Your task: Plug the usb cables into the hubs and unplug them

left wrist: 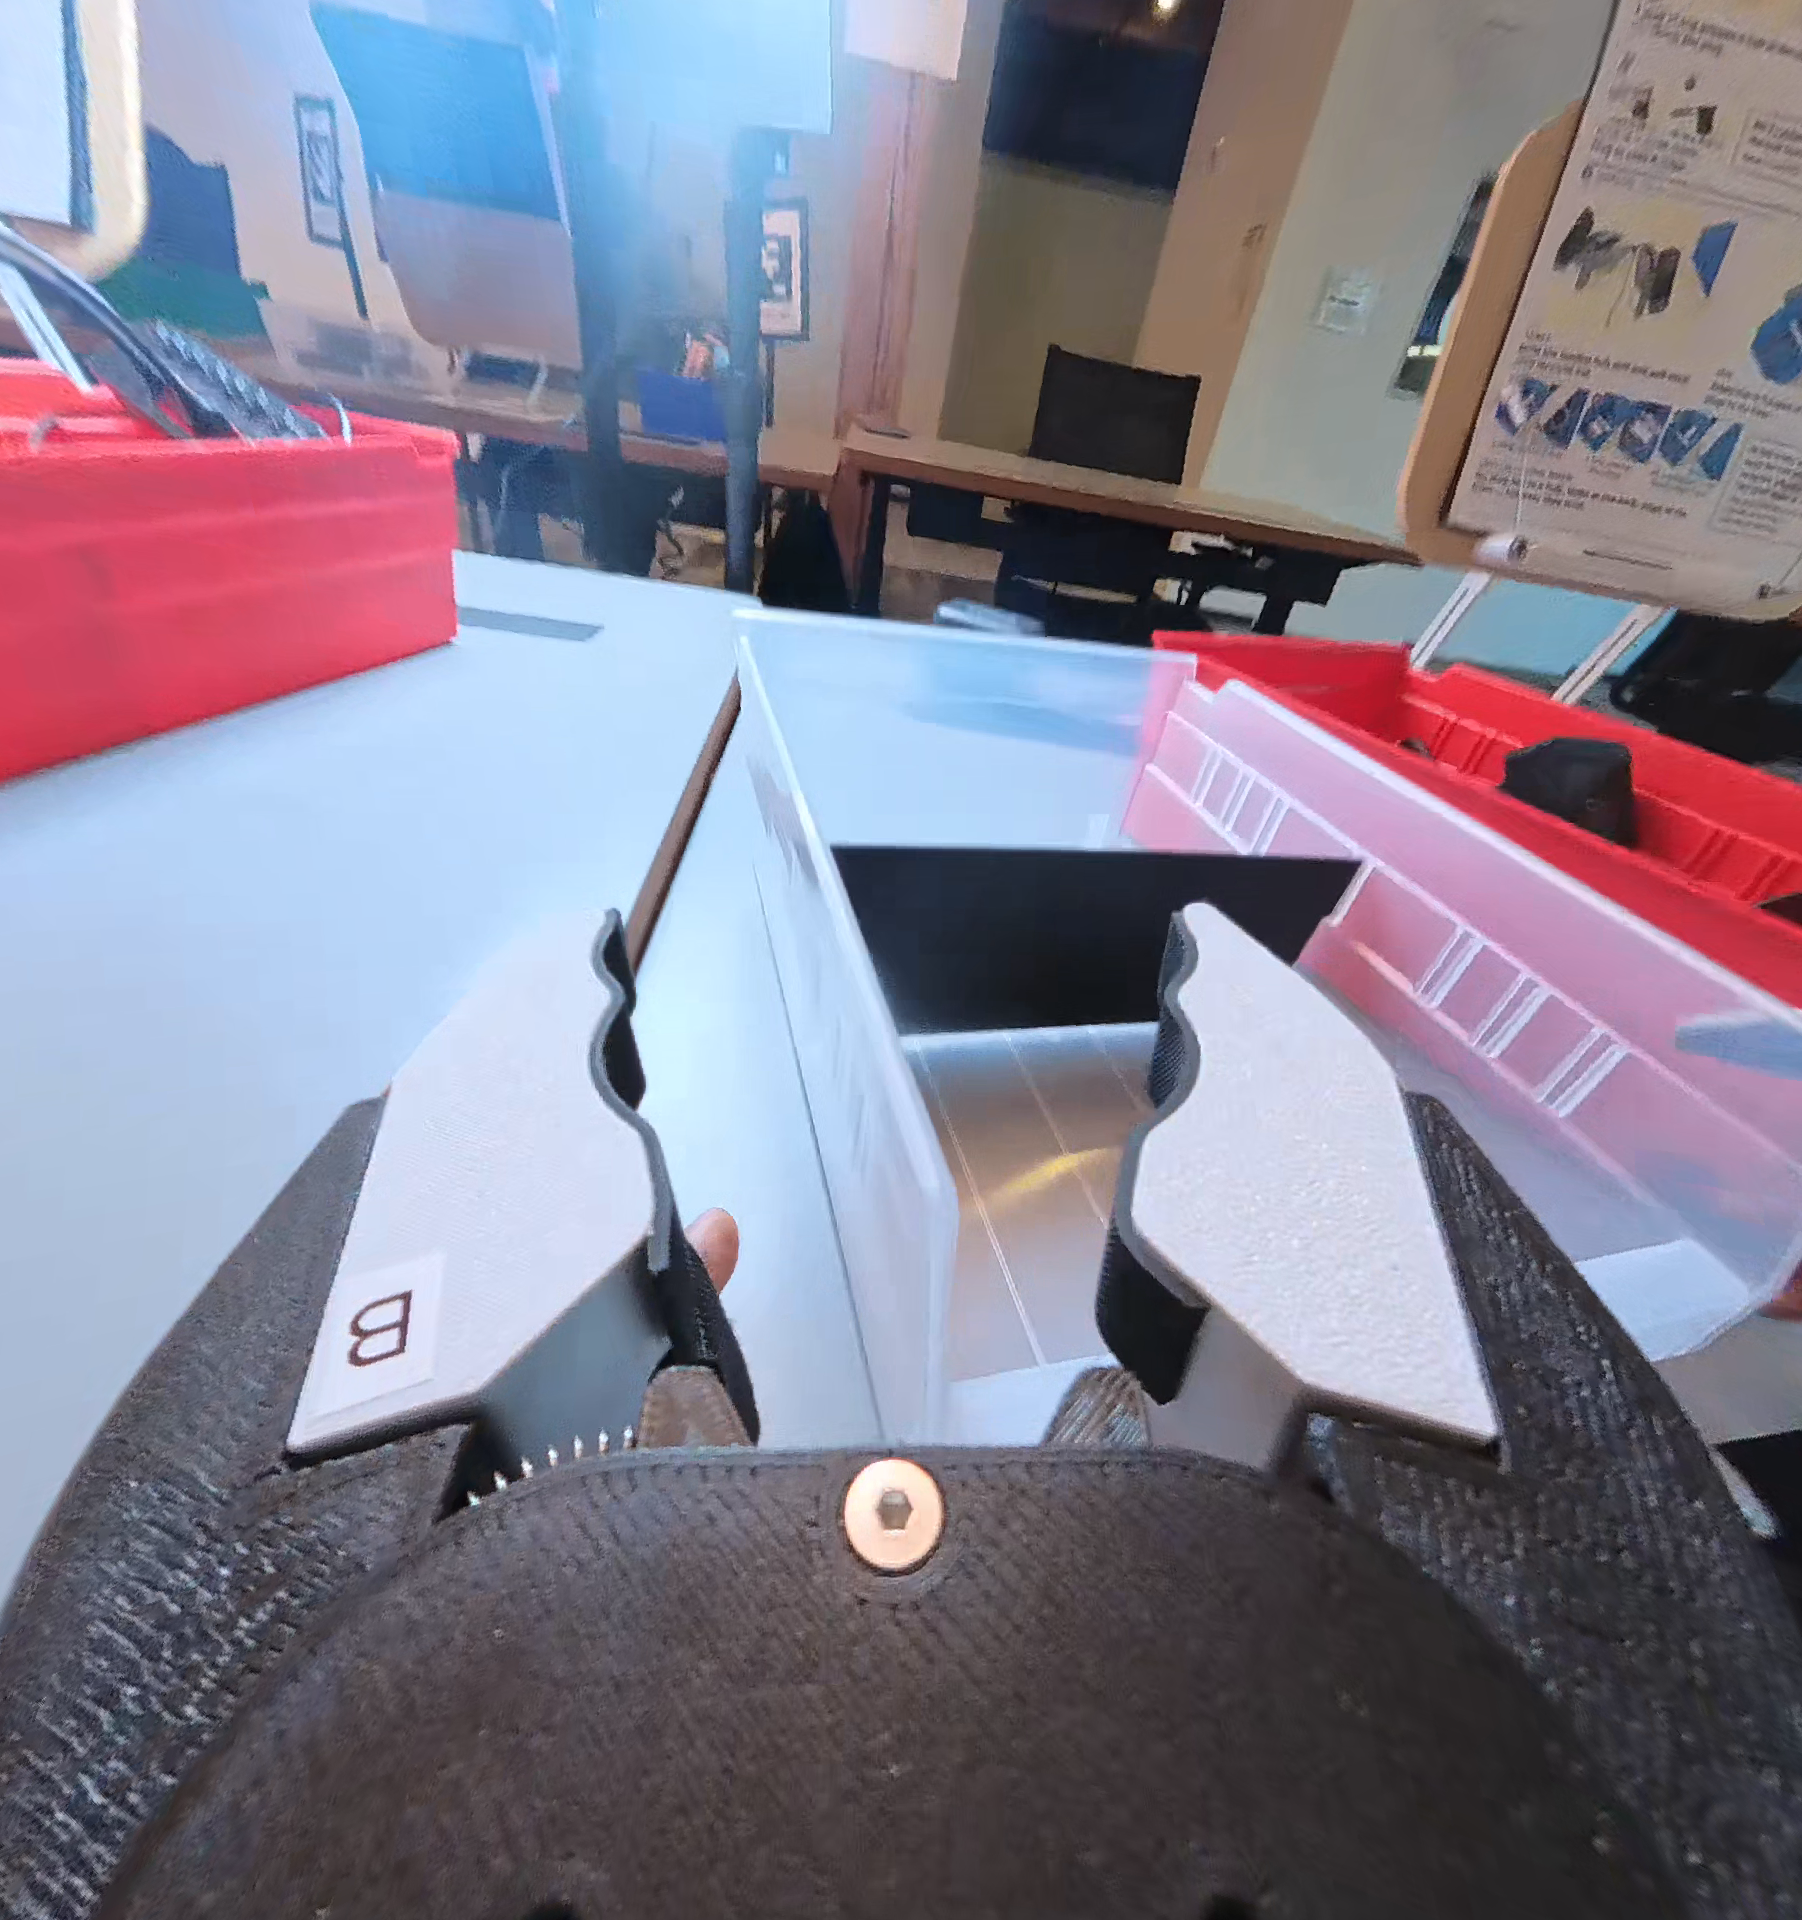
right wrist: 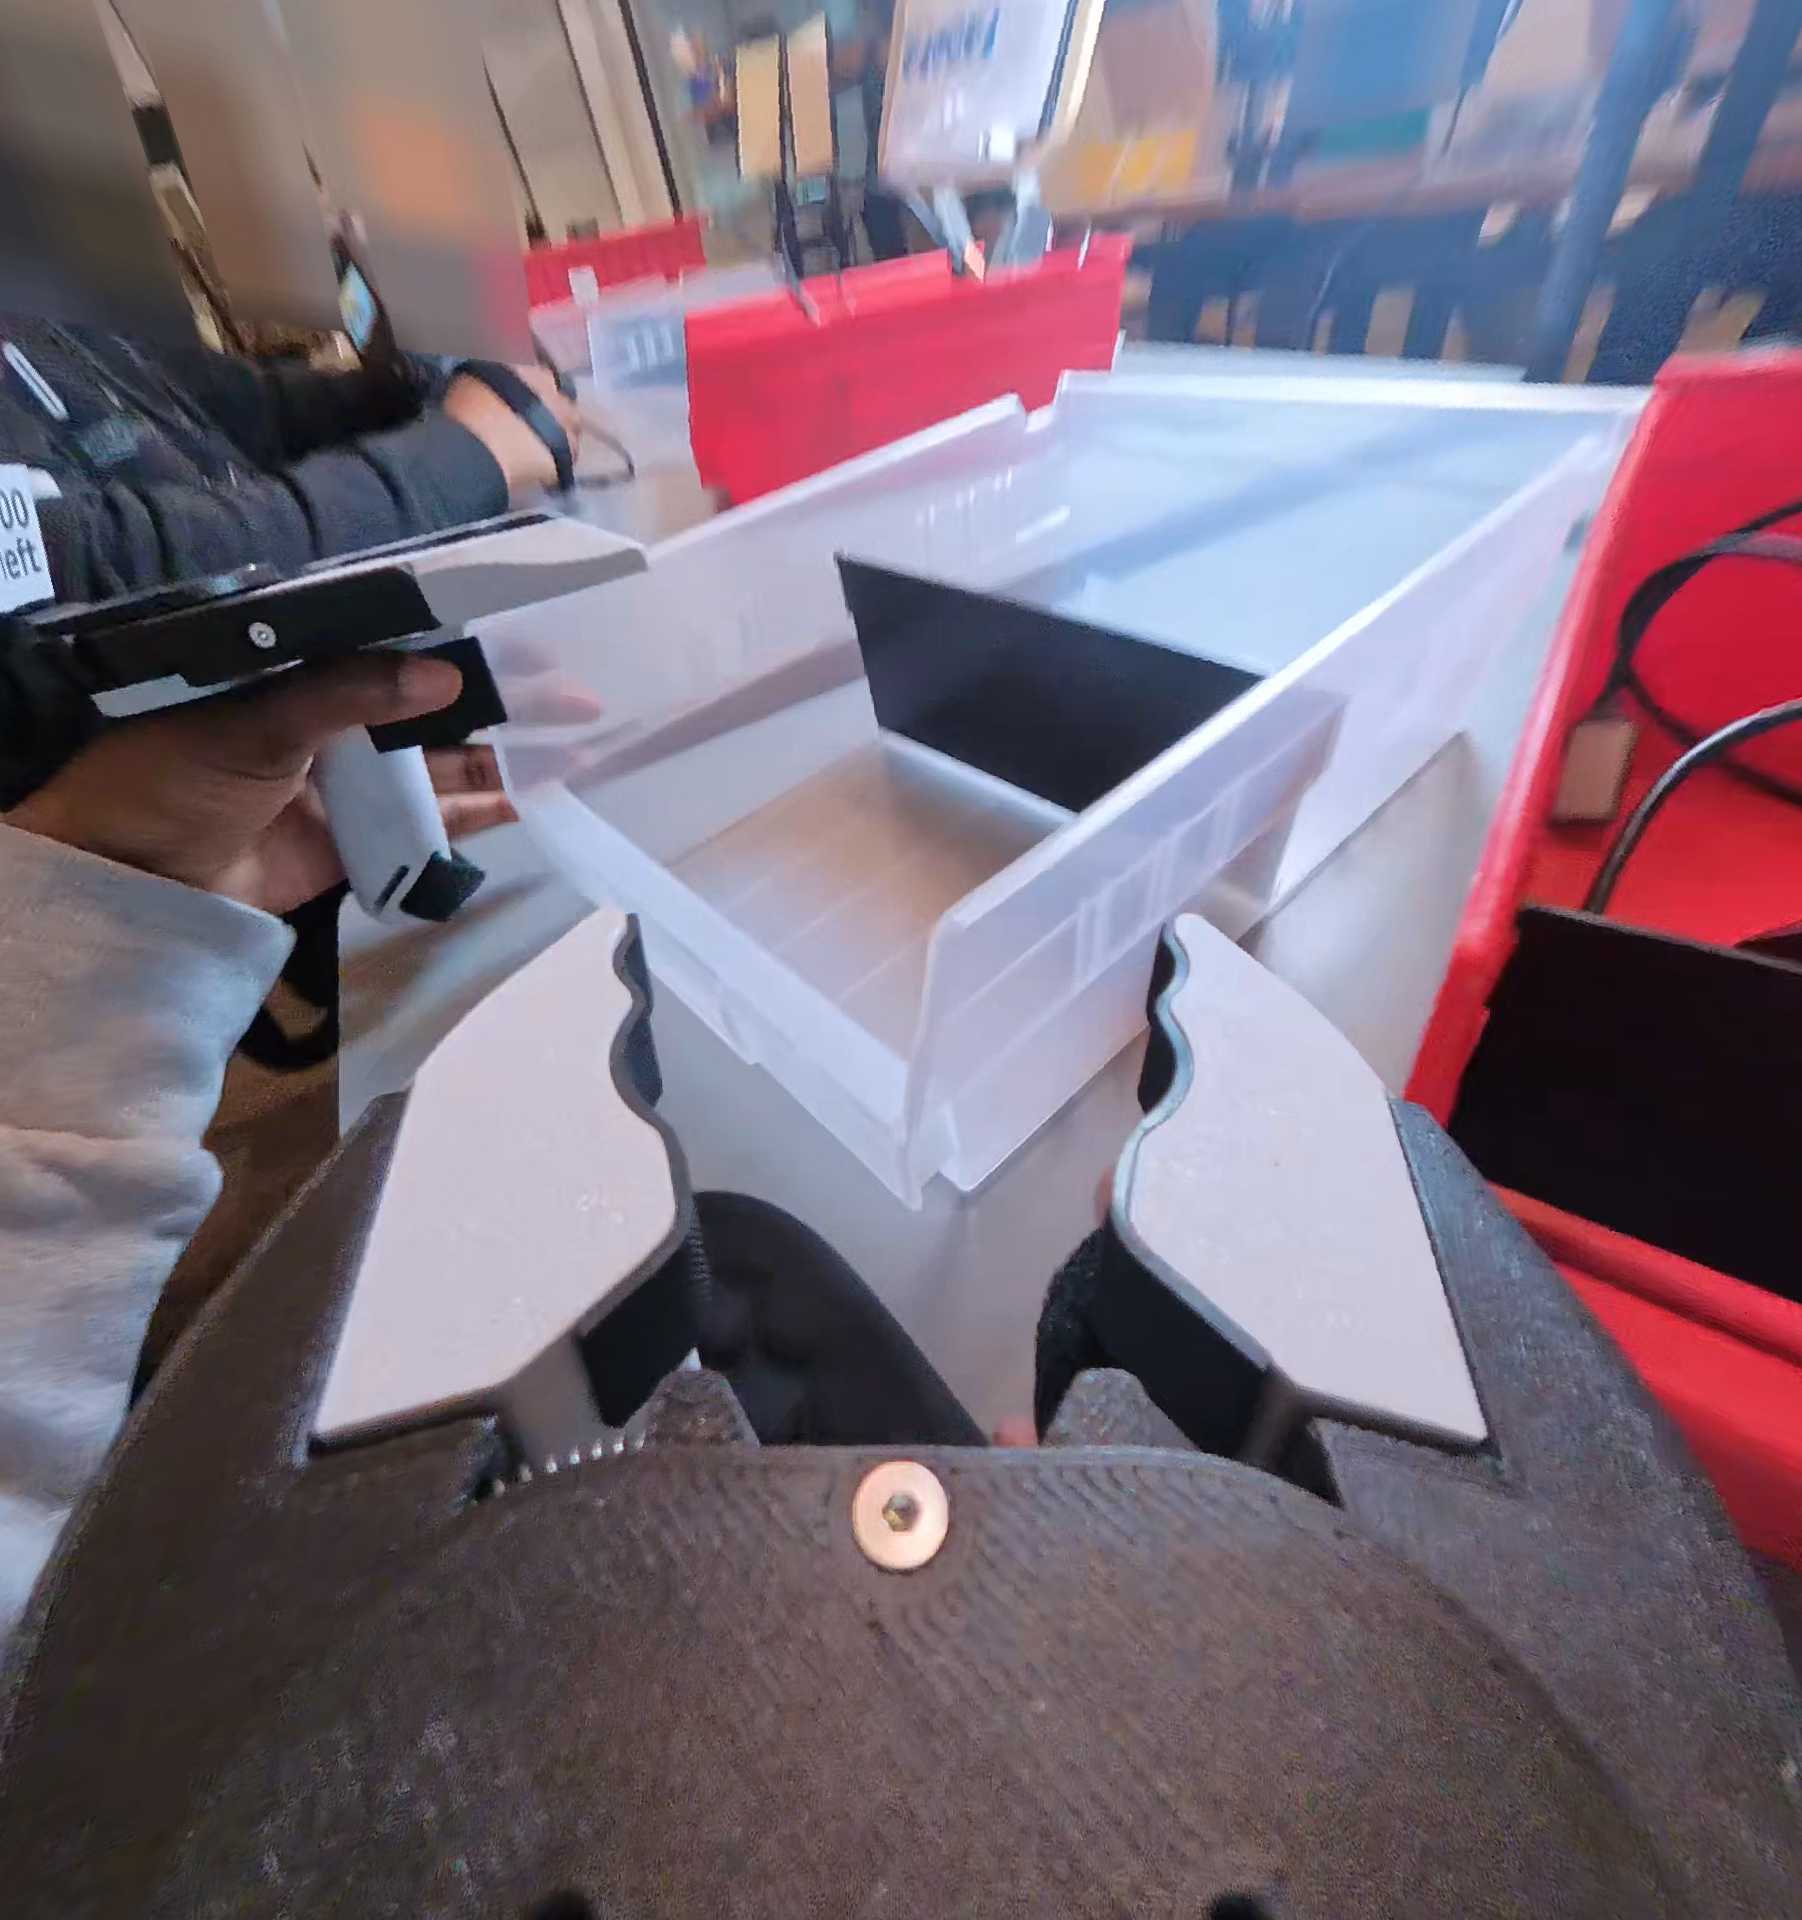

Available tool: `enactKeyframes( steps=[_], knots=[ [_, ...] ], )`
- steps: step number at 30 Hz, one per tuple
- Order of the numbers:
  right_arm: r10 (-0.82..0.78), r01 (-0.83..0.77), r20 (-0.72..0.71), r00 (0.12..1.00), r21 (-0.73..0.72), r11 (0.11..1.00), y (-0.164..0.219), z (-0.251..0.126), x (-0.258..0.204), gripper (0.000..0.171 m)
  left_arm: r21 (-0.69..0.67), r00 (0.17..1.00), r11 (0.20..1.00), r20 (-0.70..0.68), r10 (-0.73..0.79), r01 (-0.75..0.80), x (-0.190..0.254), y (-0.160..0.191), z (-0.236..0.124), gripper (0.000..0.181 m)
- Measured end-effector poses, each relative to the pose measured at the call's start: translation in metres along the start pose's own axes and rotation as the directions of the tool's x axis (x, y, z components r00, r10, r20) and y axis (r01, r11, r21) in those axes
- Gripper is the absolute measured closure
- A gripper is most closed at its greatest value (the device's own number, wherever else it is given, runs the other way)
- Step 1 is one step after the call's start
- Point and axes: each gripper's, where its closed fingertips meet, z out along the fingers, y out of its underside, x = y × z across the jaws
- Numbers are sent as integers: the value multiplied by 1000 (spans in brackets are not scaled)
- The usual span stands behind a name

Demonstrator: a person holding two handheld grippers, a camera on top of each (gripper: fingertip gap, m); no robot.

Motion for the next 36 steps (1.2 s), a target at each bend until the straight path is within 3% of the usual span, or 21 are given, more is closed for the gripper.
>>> enactKeyframes(
  steps=[3, 7, 9, 10, 11, 12, 13, 16, 20, 23, 28, 31, 36],
  knots=[
    [68, -64, 17, 998, -144, 988, 15, 16, 2, 77, -60, 998, 997, 23, 53, -51, -2, 20, 11, 86],
    [183, -179, 15, 983, -140, 974, 11, 32, 5, 71, -108, 990, 988, 72, 119, -111, -3, 29, 18, 94],
    [161, -161, -17, 987, -141, 977, 11, 37, 8, 72, -129, 987, 984, 93, 134, -122, -5, 31, 19, 118],
    [146, -151, -43, 988, -148, 977, 12, 40, 10, 78, -147, 985, 980, 91, 145, -131, -4, 34, 20, 145],
    [132, -145, -88, 987, -157, 977, 13, 41, 16, 87, -151, 974, 981, 175, 144, -118, -14, 33, 19, 165],
    [112, -136, -150, 982, -166, 977, 15, 41, 24, 105, -153, 962, 982, 233, 143, -109, -21, 32, 17, 175],
    [85, -122, -206, 975, -175, 977, 15, 41, 31, 121, -150, 962, 984, 241, 130, -96, -20, 31, 15, 175],
    [-42, -7, -269, 962, -178, 984, 9, 39, 39, 140, -141, 942, 979, 283, 180, -145, -15, 14, 5, 175],
    [-97, 106, -298, 950, 13, 994, -38, 24, 37, 149, -10, 872, 945, 383, 305, -326, 8, -47, -18, 175],
    [-127, 215, -331, 935, 244, 946, -102, -11, 35, 155, 243, 862, 890, 437, 255, -387, 45, -104, -42, 175],
    [-194, 466, -494, 847, 517, 718, -186, -111, 48, 165, 632, 897, 667, 422, 133, -396, 140, -161, -66, 174],
    [-187, 524, -558, 808, 537, 661, -201, -170, 75, 166, 704, 927, 611, 340, 159, -363, 205, -173, -57, 169],
    [-153, 575, -698, 700, 423, 700, -196, -262, 147, 164, 709, 960, 663, 73, 270, -241, 315, -168, -2, 158]
  ],
)
